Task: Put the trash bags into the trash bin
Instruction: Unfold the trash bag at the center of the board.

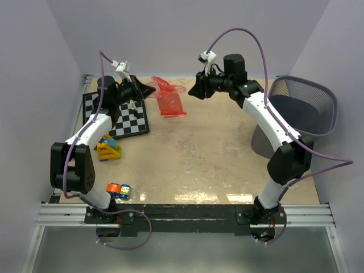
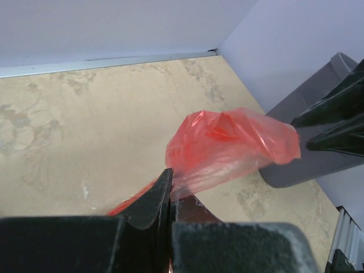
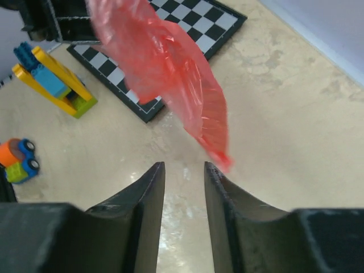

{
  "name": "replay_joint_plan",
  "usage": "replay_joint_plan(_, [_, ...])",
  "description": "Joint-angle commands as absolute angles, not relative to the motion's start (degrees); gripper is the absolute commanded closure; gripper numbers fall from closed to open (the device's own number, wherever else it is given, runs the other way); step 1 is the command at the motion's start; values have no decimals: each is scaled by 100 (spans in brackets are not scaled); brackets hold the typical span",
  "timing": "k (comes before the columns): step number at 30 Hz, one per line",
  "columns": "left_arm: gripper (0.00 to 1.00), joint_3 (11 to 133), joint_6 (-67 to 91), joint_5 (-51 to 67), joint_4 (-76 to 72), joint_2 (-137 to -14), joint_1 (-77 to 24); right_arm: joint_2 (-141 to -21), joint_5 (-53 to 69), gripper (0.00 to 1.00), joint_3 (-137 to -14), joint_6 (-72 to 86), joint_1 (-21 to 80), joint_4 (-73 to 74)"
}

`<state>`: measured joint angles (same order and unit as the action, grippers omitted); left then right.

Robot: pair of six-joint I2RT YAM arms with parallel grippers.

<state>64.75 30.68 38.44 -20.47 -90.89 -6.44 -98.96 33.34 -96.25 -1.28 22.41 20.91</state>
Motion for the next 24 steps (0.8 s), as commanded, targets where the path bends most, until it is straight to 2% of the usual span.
replay_joint_plan(1, [100, 6399, 2804, 3928, -2329, -8842, -439, -9852, 4025, 55, -10545, -1614, 2162, 2618])
replay_joint_plan(6, [100, 6407, 2663, 4280, -2303, -8833, -431, -10186, 4192, 43, -11389, -2959, 2328, 3505])
replay_joint_plan(10, [100, 6416, 2707, 4377, -2329, -8824, -439, -10388, 3956, 36, -11593, -3524, 2653, 3832])
replay_joint_plan(19, [100, 6521, 2584, 4772, -2224, -8754, -439, -10740, 3261, 35, -11680, -3858, 2883, 3568])
replay_joint_plan(24, [100, 6583, 2593, 4930, -2180, -8754, -439, -10907, 3278, 39, -11725, -4025, 2883, 3551])
